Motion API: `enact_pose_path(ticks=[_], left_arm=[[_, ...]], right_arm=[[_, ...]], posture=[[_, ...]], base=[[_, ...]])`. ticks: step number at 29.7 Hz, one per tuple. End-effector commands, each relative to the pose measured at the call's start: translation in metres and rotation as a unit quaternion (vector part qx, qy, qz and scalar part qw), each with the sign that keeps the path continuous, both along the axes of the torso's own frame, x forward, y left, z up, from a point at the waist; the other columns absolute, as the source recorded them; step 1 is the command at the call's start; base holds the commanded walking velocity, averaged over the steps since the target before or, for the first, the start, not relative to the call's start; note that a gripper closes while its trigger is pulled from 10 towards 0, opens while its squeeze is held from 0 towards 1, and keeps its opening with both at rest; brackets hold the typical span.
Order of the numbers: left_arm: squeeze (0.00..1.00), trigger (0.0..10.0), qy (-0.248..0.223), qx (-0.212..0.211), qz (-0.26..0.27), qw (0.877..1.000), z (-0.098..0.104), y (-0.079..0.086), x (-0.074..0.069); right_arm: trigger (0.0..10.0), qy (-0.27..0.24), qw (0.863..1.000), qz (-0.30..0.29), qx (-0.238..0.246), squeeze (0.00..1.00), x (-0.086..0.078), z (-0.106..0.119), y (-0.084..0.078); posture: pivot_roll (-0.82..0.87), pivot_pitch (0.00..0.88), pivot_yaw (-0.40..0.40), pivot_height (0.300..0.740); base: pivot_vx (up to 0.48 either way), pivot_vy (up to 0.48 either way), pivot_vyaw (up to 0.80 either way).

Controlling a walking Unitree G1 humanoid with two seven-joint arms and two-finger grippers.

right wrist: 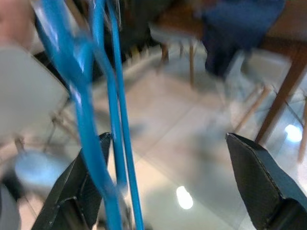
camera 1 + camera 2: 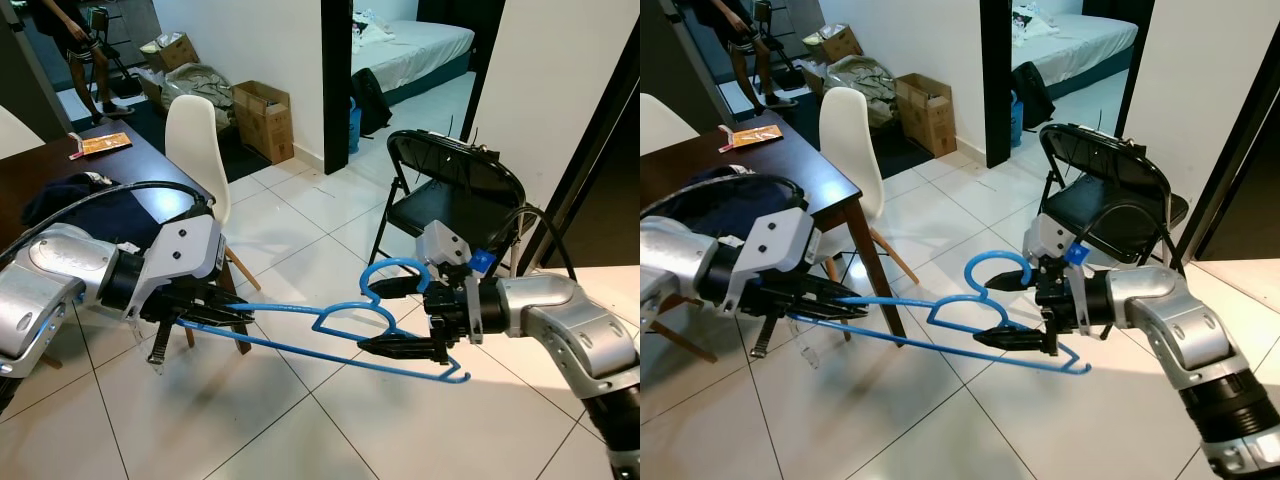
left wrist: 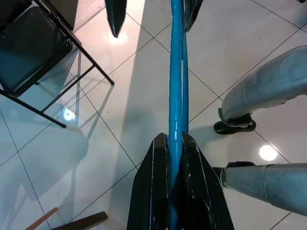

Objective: Hang hanger

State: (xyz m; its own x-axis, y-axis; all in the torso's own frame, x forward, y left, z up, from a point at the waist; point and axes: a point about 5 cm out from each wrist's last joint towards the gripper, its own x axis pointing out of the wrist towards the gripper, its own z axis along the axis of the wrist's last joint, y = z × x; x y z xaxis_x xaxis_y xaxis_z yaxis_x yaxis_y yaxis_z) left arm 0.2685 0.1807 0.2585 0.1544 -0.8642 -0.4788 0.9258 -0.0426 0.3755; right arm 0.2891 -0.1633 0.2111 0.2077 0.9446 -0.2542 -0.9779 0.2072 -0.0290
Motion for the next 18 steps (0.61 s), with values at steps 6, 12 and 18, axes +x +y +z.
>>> enact_pose_path(ticks=[6, 12, 18], left_arm=[[0.00, 10.0, -0.003, 0.010, 0.006, 1.000, 0.001, 0.006, -0.001], [0.00, 10.0, 0.001, 0.006, -0.001, 1.000, 0.000, 0.004, -0.002], [0.00, 10.0, -0.006, 0.002, -0.001, 1.000, 0.003, 0.003, 0.000]], right_arm=[[0.3, 0.013, 0.992, 0.082, 0.092, 0.00, -0.019, 0.026, -0.003], [0.0, 0.022, 0.991, 0.105, 0.080, 0.00, -0.025, 0.024, -0.001], [0.0, 0.044, 0.992, 0.117, 0.034, 0.00, -0.031, 0.011, 0.002]], posture=[[-0.03, 0.025, 0.046, 0.740], [-0.03, 0.029, 0.046, 0.740], [-0.03, 0.031, 0.046, 0.740]], base=[[0.000, 0.000, 0.00], [0.000, 0.000, 0.00], [0.000, 0.000, 0.00]])
